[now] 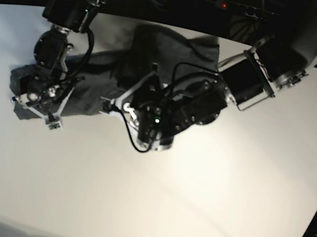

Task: Fold the T-shirt properly
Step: 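Press the left gripper on the folded layer to flatten it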

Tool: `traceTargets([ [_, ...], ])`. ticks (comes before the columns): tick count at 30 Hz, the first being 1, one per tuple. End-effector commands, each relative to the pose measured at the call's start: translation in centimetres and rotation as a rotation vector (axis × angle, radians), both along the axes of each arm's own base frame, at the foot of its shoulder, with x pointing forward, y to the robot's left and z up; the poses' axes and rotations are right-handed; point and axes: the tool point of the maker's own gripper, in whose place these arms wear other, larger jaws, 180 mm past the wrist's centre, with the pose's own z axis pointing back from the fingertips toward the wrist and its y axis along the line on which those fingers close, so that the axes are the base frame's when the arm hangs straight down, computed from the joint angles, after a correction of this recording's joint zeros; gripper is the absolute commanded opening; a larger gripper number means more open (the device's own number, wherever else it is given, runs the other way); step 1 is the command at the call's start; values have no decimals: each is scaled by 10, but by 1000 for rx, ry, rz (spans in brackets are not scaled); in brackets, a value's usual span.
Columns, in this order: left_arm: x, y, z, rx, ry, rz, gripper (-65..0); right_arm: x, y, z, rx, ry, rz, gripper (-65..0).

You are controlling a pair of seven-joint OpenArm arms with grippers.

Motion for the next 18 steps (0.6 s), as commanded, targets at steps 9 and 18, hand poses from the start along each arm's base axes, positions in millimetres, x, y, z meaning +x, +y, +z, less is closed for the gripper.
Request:
traceTargets([
  [9,11,-9,14,-28,-33,-7,-621,-6,27,-12,102,15,28,-647],
  [18,12,-9,16,-33,-37,-3,-627,-5,27,-11,102,13,28,-647],
])
